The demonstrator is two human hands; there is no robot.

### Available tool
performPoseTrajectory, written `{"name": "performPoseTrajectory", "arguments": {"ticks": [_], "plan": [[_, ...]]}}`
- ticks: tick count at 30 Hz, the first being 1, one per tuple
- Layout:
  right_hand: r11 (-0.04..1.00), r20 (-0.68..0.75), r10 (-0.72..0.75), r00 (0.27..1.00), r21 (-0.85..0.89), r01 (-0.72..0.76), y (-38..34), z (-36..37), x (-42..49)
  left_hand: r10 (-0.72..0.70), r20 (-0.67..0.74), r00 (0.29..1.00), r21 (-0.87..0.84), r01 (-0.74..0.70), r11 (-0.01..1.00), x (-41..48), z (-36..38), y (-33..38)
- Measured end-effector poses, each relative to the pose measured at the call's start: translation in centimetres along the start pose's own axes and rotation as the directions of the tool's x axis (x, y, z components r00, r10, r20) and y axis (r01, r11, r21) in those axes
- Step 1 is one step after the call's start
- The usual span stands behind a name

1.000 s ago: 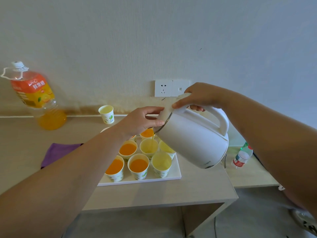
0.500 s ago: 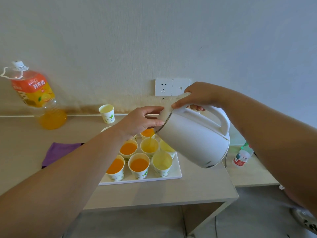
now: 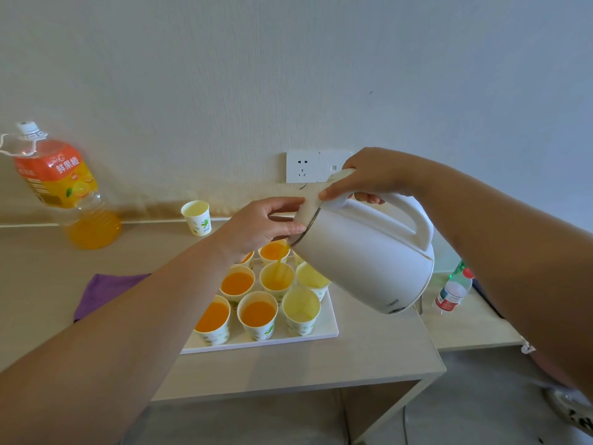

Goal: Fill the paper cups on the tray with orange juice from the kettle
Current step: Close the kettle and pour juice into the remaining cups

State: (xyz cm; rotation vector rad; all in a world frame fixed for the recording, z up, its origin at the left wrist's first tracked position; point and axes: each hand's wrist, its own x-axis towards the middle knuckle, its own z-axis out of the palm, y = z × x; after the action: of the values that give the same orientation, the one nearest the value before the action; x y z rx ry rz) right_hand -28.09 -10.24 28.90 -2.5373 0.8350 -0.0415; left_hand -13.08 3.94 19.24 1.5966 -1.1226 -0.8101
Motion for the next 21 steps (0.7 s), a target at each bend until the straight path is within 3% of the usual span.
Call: {"name": "performPoseTrajectory", "arguments": {"ticks": [21], "plan": [[0.999, -0.004, 0.007, 1.000, -0.053, -0.007, -0.29, -0.74, -0.49, 0.001, -0.003, 1.000, -0.084, -0.001, 0.996, 0.11, 0.59, 0.21]]}}
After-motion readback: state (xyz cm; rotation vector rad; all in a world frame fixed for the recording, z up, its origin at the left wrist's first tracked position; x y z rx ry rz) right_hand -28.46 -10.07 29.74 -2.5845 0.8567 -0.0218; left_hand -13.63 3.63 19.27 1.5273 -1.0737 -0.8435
